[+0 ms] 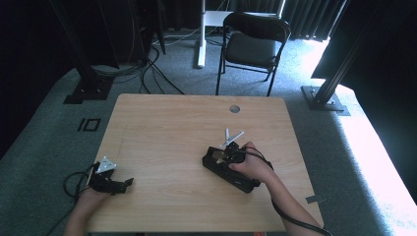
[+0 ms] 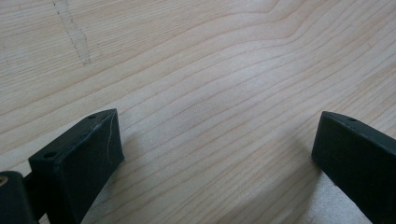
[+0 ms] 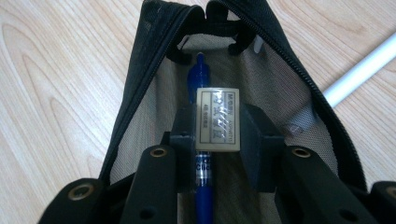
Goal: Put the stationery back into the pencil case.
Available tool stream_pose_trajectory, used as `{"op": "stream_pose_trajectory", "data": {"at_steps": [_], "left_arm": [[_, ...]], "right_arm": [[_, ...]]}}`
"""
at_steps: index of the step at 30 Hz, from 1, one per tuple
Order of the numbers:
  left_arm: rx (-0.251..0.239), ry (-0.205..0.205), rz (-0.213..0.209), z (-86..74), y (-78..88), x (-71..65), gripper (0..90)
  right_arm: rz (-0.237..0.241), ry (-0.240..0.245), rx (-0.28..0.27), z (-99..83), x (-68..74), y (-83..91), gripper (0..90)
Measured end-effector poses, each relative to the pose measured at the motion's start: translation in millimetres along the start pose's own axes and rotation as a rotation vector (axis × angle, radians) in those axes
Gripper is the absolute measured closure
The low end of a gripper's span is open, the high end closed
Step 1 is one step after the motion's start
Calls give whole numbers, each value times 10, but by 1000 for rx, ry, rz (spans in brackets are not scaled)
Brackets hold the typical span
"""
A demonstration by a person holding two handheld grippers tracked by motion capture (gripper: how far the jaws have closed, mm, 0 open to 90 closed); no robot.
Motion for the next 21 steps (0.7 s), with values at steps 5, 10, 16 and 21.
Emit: {"op": "stream_pose_trajectory", "data": {"at_steps": [5,10,16,21], "left_arm": [[0,0,0,0,0,0,21],[0,0,0,0,0,0,21],[0,0,0,0,0,0,21],[0,0,0,0,0,0,21]], "right_arm": [[10,-21,-3,-7,-5,-6,663],[5,-14,-15,5,-16,63,658],[29,-37,-100,131,-25,261,657],[-18,-84,-184,257,-203,406,658]]}}
Point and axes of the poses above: each handheld gripper's, and its own axes: y roughly backward along the jaws, z roughly out of its top, x roughly to its left, the point moved 8 cm from there along -y, roughly forward along the jaws, and after that the axes turned 9 degrees about -x, right-handed, at the moved point
